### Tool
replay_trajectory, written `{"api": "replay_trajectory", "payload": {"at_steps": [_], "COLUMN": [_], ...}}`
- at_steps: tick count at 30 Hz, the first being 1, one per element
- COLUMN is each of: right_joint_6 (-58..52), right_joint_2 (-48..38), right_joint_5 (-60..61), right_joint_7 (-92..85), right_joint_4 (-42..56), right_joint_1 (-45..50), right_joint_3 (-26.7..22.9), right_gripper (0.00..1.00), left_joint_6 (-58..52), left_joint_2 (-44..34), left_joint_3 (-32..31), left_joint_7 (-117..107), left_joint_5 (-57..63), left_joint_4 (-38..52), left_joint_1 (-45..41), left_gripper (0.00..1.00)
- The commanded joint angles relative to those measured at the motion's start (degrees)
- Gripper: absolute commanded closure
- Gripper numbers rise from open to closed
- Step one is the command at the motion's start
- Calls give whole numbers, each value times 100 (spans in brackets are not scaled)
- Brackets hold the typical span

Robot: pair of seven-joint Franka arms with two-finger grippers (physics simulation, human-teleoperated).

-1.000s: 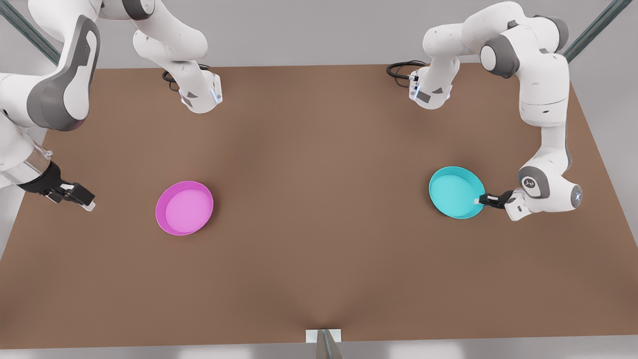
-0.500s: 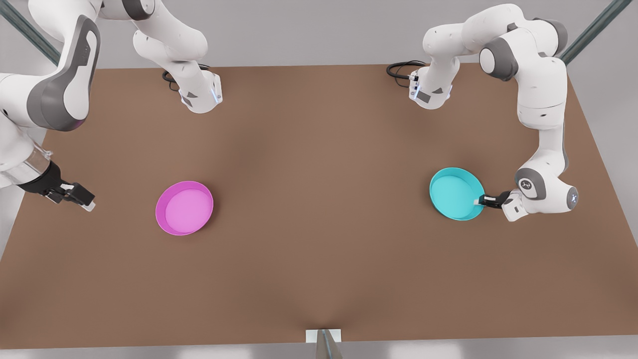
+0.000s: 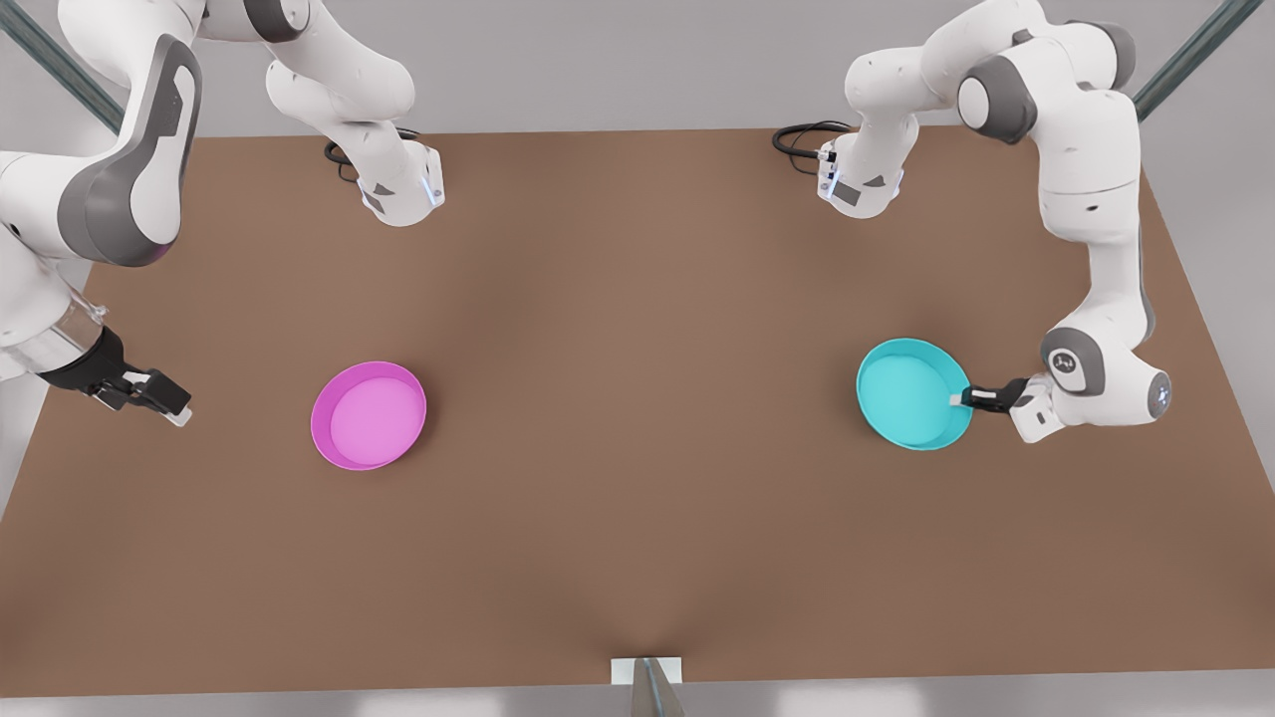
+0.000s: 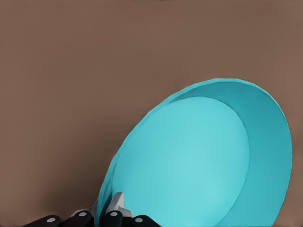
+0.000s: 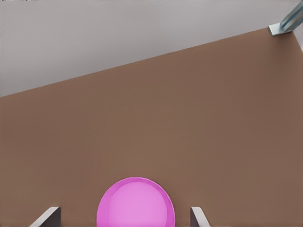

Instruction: Flip the blue plate over with the left arm, and stack the pink plate on top of the blue plate with the right arm

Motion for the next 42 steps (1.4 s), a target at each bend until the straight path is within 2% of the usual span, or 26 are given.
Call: {"api": "replay_trajectory", "payload": {"at_steps": [1,7,20,33,42], "right_joint_6": [0,8,17,17,17], "right_joint_2": [0,0,61,140,140], "right_joint_5": [0,-9,26,26,35], "right_joint_7": [0,-17,-26,-26,-26], "right_joint_4": [0,0,53,62,62], "right_joint_1": [-1,8,-10,8,8], "right_joint_3": [-3,5,-3,5,5], "right_gripper": [0,0,0,0,0], "left_joint_6": [-26,-570,-940,-922,-905], "left_joint_2": [-10,-283,-529,-353,-204], "left_joint_3": [2,2,11,2,2], "left_joint_7": [-54,-1230,-4220,-5688,-6839], "left_joint_5": [-209,168,1258,2999,4493], "left_joint_4": [44,597,1450,2118,2224], "left_joint_1": [-20,-504,-2622,-3888,-4775], "left_gripper": [79,79,79,79,79]}}
